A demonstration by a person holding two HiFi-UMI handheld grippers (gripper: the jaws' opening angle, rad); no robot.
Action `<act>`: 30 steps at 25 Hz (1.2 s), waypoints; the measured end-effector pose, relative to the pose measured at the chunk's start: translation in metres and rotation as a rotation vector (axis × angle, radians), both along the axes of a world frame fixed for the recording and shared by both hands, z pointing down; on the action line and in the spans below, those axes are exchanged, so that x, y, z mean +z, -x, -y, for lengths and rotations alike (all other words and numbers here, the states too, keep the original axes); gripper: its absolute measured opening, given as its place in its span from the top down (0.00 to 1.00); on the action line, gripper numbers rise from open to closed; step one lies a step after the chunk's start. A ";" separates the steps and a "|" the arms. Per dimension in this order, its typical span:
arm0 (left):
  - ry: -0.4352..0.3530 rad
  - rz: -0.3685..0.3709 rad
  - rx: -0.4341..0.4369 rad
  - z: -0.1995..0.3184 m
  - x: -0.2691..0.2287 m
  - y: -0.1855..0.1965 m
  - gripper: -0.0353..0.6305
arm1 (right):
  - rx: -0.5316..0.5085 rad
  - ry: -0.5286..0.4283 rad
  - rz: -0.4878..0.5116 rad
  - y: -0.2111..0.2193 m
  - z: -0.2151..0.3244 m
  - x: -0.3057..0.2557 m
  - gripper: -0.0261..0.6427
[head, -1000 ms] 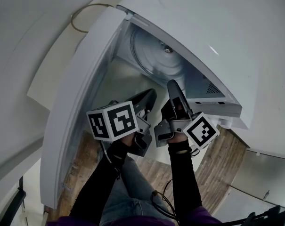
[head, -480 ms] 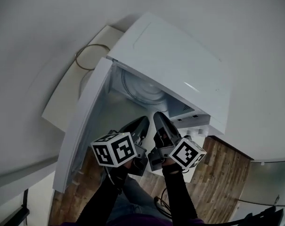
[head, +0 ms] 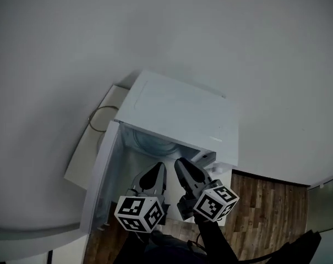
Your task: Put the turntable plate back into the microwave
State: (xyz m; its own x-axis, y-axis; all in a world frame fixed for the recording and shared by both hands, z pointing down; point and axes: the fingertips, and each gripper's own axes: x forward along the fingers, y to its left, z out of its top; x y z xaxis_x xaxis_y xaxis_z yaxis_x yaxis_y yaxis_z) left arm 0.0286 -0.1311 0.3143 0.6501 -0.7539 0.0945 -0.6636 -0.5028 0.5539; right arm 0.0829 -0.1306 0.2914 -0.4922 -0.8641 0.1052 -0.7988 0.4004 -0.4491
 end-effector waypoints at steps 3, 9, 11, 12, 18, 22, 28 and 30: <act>-0.137 0.054 -0.023 0.006 -0.043 0.004 0.94 | 0.001 -0.117 -0.042 -0.002 0.000 -0.039 0.88; -0.355 0.119 -0.036 0.005 -0.102 -0.004 0.94 | 0.043 -0.277 -0.100 -0.014 -0.005 -0.091 0.89; -0.368 0.131 -0.031 0.006 -0.107 -0.006 0.94 | 0.054 -0.298 -0.093 -0.017 -0.007 -0.099 0.90; -0.372 0.131 -0.029 0.006 -0.109 -0.006 0.94 | 0.059 -0.308 -0.094 -0.018 -0.008 -0.102 0.90; -0.408 0.131 -0.056 0.006 -0.123 -0.006 0.94 | 0.051 -0.354 -0.124 -0.020 -0.010 -0.117 0.93; -0.413 0.136 -0.058 0.009 -0.126 -0.006 0.94 | 0.055 -0.355 -0.116 -0.025 -0.010 -0.117 0.94; -0.421 0.159 -0.055 0.014 -0.126 -0.008 0.94 | 0.059 -0.358 -0.120 -0.028 -0.006 -0.117 0.94; -0.414 0.169 -0.048 0.015 -0.123 -0.009 0.94 | 0.064 -0.365 -0.117 -0.029 -0.006 -0.118 0.94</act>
State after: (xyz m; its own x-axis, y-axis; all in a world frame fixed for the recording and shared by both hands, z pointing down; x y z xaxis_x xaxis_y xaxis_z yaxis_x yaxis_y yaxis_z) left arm 0.0377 -0.1463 0.1914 0.6152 -0.7793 -0.1196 -0.7551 -0.6260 0.1947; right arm 0.1119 -0.1249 0.1732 -0.4392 -0.8836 -0.1625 -0.8646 0.4648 -0.1908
